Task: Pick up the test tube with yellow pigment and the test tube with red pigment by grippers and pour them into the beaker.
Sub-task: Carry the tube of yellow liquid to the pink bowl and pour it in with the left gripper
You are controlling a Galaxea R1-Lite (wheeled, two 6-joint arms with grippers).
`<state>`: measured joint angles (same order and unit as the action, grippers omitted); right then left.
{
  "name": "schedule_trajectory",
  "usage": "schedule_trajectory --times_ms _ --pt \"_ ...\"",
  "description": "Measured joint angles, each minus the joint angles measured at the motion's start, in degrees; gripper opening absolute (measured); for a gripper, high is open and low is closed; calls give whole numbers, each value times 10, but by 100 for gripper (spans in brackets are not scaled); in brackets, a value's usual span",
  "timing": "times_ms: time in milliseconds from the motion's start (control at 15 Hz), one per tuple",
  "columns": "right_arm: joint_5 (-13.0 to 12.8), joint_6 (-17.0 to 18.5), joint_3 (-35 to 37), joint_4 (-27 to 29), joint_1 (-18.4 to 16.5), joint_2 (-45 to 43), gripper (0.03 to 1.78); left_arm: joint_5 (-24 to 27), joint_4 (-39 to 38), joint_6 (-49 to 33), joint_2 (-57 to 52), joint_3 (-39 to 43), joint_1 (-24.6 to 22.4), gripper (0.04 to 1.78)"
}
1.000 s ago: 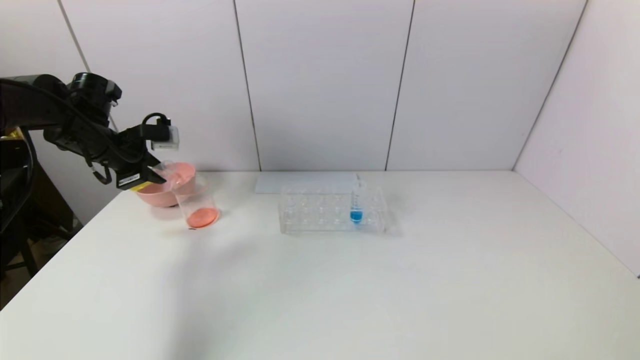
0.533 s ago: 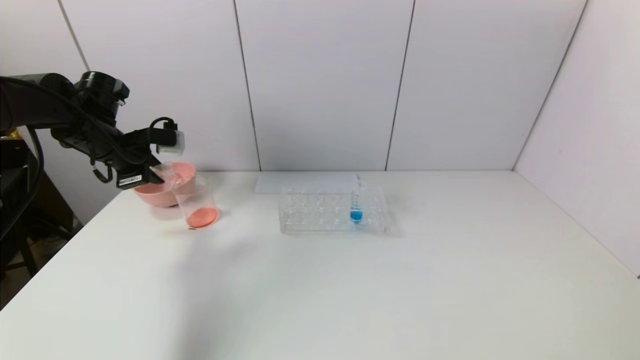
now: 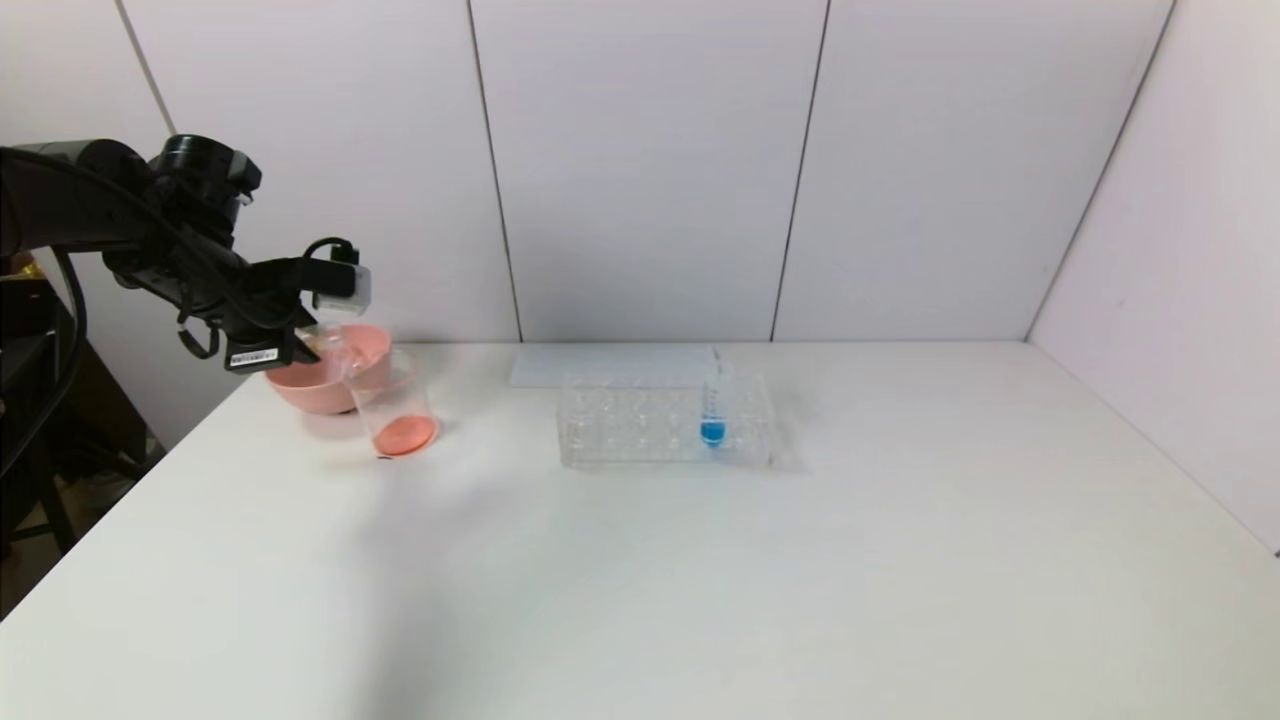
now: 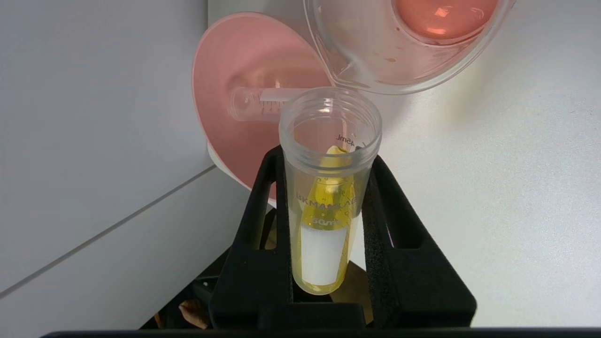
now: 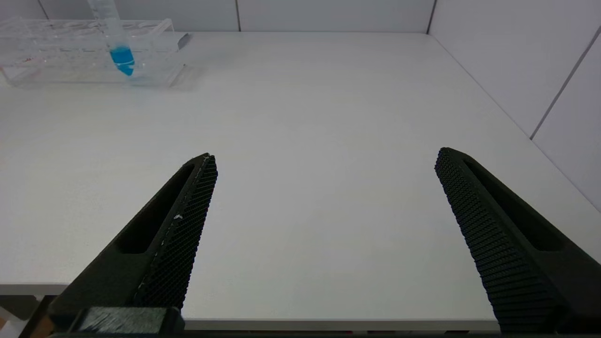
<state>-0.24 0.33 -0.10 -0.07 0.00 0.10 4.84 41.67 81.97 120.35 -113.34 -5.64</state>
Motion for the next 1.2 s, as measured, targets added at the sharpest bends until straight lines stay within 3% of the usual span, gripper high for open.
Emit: schedule_trajectory --times_ms 400,667,1200 --pt "0 0 0 0 0 0 170 -7 1 20 -3 0 10 45" --pt "0 0 0 0 0 0 170 -67 2 64 -10 0 14 45" --pt "0 0 0 0 0 0 170 -71 -7 65 -11 0 29 45"
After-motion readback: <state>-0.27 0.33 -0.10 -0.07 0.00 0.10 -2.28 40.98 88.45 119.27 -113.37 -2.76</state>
